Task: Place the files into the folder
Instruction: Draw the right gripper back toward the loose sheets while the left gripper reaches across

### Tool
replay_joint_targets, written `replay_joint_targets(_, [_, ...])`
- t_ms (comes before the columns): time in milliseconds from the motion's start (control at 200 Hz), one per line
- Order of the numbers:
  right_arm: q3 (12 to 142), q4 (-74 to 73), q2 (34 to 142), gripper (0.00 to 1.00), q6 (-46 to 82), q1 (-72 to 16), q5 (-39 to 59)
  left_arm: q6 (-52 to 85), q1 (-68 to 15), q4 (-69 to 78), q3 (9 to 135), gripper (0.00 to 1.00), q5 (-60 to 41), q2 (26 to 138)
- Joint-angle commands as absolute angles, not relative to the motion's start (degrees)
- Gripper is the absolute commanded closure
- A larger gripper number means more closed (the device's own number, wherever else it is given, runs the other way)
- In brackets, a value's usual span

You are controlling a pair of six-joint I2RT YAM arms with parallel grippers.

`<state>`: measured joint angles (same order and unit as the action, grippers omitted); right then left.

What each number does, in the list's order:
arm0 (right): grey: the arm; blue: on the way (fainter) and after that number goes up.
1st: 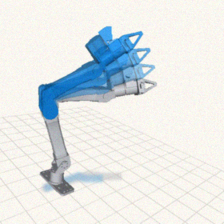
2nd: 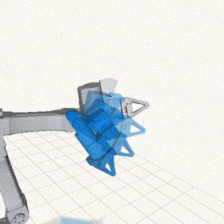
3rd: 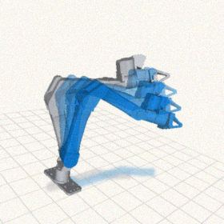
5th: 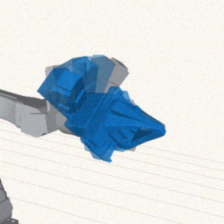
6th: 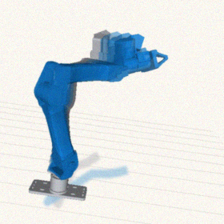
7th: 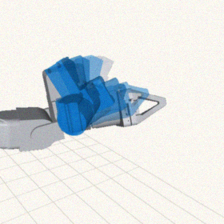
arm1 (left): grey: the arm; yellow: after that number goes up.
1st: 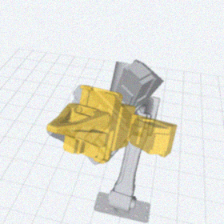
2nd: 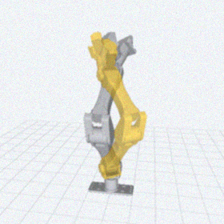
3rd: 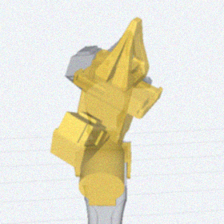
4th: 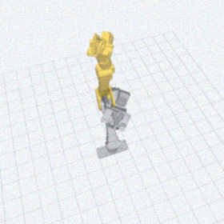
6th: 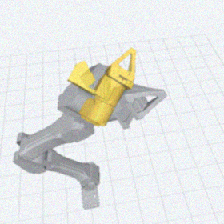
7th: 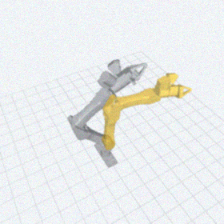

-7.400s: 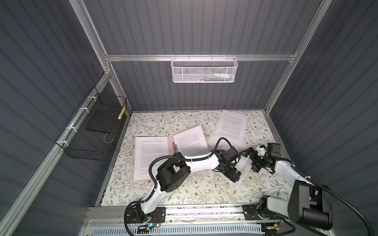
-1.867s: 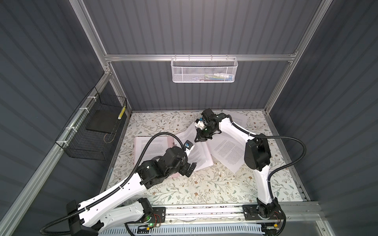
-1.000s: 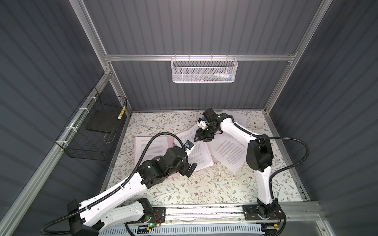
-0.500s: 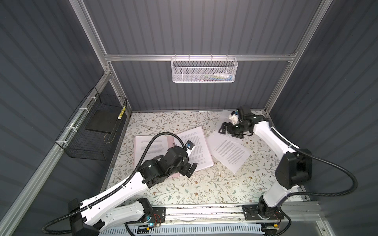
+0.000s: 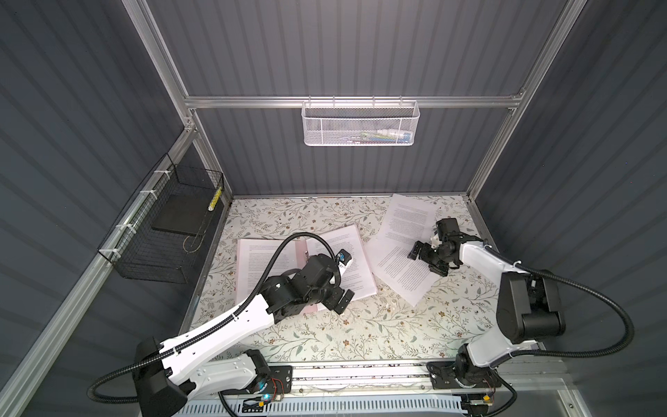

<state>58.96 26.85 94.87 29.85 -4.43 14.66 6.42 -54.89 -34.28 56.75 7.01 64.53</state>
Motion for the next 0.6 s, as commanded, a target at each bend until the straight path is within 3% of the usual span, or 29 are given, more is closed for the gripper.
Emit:
replay_joint_targets(0, [59.34, 23.69, 96.21, 0.01, 31.36, -5.03, 18.55, 6.96, -54.42, -33.7, 59.64, 0.0, 3.41, 65.88])
replay_joint_targets(285, [55.6, 17.93, 95.42, 0.01, 36.09, -12.65, 23.49, 10.78, -54.4, -29.35, 60.5, 0.0, 1.79, 69.81])
replay_joint_targets(595, [44.09, 9.88, 90.44, 0.01, 43.56, -14.67, 28.01, 11.42, -54.4, -28.37, 66.37, 0.0, 1.47, 76.34])
